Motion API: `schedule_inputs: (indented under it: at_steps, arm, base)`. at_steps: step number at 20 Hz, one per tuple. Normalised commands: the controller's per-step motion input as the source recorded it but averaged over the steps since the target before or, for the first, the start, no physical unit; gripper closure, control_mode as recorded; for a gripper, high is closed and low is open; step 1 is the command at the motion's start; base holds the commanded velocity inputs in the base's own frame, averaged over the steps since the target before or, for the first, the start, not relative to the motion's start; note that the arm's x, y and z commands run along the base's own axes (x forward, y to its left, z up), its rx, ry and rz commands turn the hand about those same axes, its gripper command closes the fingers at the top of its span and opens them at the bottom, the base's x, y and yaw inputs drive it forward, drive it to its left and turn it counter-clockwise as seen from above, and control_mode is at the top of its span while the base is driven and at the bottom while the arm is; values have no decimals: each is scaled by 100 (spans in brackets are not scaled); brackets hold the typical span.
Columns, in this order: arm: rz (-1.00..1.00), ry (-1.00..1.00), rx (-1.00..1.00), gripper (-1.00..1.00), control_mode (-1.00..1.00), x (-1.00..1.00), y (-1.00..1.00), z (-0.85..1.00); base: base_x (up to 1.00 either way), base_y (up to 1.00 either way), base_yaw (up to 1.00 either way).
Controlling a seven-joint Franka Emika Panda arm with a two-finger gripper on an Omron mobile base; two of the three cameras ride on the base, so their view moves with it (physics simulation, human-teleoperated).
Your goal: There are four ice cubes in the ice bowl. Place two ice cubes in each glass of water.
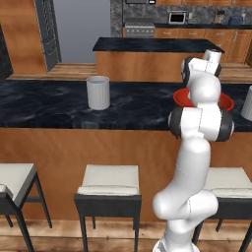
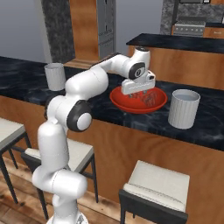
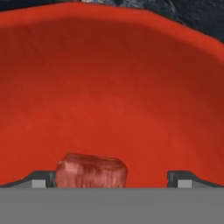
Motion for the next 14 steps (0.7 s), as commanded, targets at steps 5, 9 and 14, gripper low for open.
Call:
schedule_inputs:
  at_steps: [5, 9, 14]
  arm:
    - [0, 3, -3, -100, -100, 5, -4, -19]
    - [0, 19, -7, 100, -100, 4, 0, -53]
    - [0, 23, -3, 100, -100, 3, 0, -71]
  base:
    - [0, 0, 0]
    - [0, 0, 0]
    - [0, 0, 0]
